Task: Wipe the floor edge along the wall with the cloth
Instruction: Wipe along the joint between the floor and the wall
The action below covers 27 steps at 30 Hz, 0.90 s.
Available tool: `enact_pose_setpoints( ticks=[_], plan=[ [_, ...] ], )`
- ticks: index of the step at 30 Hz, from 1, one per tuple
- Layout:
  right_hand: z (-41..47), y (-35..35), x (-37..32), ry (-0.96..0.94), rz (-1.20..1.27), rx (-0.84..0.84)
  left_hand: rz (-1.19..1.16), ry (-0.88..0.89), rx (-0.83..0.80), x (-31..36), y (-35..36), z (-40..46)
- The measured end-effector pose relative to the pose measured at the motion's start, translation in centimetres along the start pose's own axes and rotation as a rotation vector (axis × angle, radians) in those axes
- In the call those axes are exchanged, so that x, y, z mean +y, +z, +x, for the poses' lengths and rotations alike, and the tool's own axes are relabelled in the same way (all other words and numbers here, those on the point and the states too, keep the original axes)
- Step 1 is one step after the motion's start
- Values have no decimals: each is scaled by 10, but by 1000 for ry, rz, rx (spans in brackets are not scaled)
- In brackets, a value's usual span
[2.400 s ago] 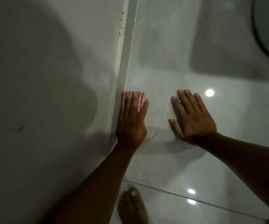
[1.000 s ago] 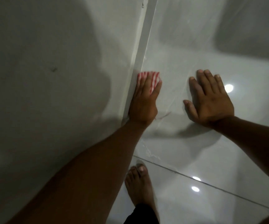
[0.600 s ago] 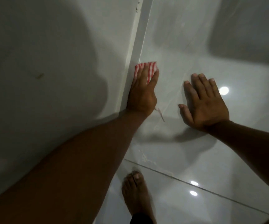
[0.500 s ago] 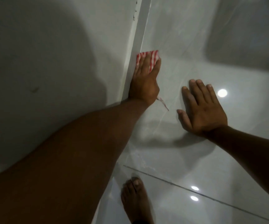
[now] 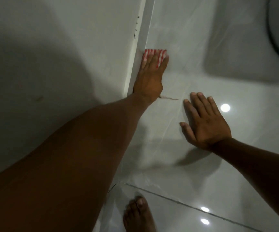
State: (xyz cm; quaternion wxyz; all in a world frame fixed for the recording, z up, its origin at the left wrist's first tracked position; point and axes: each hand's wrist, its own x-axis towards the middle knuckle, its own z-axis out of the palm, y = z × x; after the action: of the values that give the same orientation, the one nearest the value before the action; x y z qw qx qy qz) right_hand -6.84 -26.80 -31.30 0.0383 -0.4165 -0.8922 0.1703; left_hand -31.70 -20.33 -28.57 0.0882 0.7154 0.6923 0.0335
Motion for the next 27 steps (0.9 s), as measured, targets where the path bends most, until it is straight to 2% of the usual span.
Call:
enact_pose_setpoints(
  ticks=[2,6,10,18,23,27],
  plan=[
    [0,-2,-1,4,15,-5,9,11,-20,3,2,-27],
    [0,-3,-2,6,8,8,177,-10,-108,11,7,-48],
    [1,5,1,8,-10,1,204,98,-105,1,4,-16],
    [0,13,5,6,-22,25,219,110,-108,-9,-8,53],
    [1,8,2,3,-11,45,168,-7,-106,-9,-12,81],
    [0,6,2,6,-20,31,167,-37,-120,-4,-16,82]
  ],
)
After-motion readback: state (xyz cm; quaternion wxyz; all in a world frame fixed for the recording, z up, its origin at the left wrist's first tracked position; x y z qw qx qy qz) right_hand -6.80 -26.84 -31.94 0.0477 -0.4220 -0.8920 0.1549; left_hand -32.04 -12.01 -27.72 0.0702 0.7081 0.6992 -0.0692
